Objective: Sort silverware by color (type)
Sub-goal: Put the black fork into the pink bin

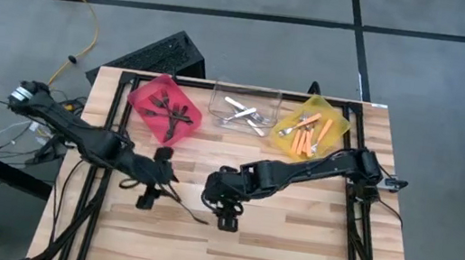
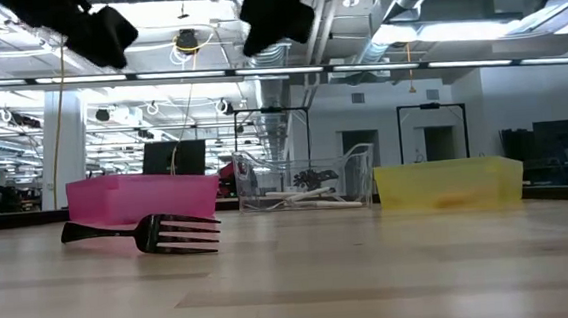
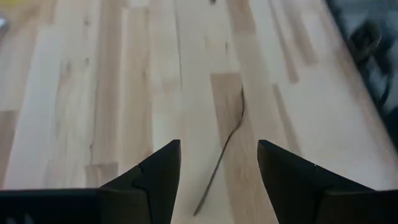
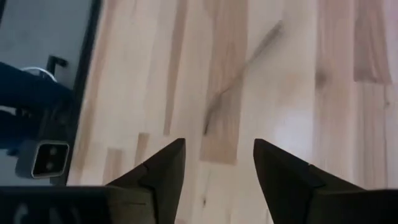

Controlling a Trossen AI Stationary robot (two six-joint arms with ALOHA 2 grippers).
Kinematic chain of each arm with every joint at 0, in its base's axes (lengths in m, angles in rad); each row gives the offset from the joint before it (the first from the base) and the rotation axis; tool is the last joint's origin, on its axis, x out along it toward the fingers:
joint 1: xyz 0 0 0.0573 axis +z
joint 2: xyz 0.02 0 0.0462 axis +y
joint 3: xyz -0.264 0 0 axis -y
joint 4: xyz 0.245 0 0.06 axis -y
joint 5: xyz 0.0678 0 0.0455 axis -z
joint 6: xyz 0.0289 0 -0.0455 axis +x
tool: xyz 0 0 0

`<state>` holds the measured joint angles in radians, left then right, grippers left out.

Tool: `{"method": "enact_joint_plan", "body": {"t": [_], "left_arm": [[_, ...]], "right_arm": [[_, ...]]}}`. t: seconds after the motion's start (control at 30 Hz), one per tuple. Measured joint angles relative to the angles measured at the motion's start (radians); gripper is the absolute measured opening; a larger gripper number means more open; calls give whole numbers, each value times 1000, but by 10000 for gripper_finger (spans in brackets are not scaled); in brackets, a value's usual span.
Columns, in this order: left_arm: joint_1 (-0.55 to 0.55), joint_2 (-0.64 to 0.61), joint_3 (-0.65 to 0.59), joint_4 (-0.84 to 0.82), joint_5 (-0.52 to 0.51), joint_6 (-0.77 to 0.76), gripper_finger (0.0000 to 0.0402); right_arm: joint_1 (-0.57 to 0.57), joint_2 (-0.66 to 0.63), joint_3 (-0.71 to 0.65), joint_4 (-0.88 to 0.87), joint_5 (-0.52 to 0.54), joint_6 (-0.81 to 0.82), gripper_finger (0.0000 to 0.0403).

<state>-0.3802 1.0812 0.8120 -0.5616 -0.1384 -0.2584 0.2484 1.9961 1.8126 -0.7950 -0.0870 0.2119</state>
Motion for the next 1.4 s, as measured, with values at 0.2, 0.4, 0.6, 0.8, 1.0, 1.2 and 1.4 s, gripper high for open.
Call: {"method": "enact_joint_plan", "body": {"t": [0.2,0.4,0.6,0.8,1.0,1.2,1.4], "left_arm": [[-13,139,-1,68,-7,150,197],[-13,281,-1,129,2,186,197],[-13,370,-1,185,44,214,197],[-20,380,-93,342,79,187,197],[-57,376,-190,443,25,159,197],[-69,376,-256,582,-54,171,197],[-68,376,-346,751,-51,147,197]], "right_arm": [[22,7,2,4,1,-36,212],[34,8,2,2,5,-30,212],[45,8,2,-47,7,9,212],[55,8,2,-79,8,33,212],[57,8,2,-98,10,43,211],[56,8,2,-124,42,55,211],[51,8,2,-141,44,55,211]]}}
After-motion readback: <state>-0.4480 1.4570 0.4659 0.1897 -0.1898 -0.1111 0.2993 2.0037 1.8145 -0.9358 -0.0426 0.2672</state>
